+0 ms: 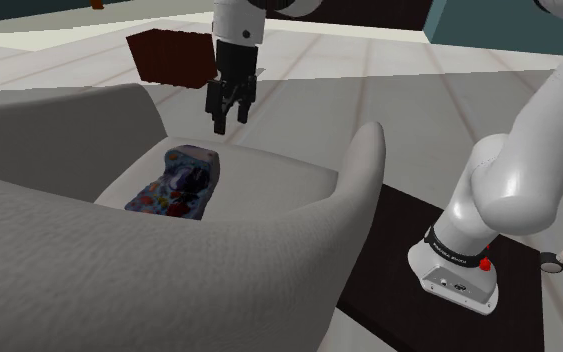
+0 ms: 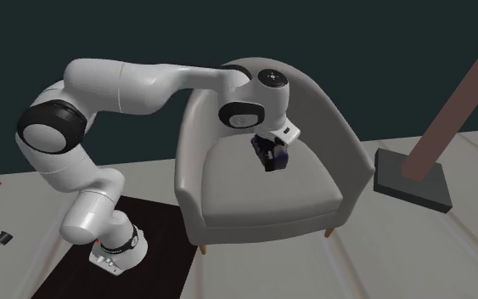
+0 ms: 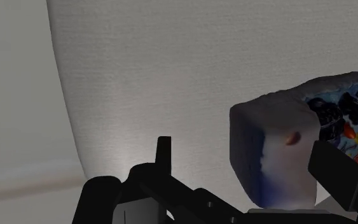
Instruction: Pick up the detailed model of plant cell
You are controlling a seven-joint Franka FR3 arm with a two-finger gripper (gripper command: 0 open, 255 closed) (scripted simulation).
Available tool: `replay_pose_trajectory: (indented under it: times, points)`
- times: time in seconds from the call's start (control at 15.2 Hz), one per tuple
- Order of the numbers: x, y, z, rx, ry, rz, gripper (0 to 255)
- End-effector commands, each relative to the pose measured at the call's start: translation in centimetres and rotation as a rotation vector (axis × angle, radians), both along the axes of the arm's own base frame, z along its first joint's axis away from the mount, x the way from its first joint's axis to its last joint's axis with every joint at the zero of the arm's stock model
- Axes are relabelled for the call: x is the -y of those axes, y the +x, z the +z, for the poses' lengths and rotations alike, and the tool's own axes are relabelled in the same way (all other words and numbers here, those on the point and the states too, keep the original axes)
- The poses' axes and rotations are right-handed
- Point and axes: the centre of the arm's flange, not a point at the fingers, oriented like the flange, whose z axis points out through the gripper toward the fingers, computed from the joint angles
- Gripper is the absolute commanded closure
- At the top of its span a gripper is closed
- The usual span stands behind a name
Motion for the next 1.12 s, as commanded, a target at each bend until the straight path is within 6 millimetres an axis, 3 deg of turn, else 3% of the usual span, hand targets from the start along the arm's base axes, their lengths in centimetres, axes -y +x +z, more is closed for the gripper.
replay_pose_trajectory:
  times: [0.0,0.4,0.86,1.06]
  points:
    - [-1.8,1.3,-0.5,-0.001,0.025,0.020,0]
    - [-7.8,5.0,-1.6,-0.006,0.098,0.080,0]
    - [-7.8,5.0,-5.3,-0.006,0.098,0.080,0]
    - [-7.8,5.0,-5.6,-0.006,0.098,0.080,0]
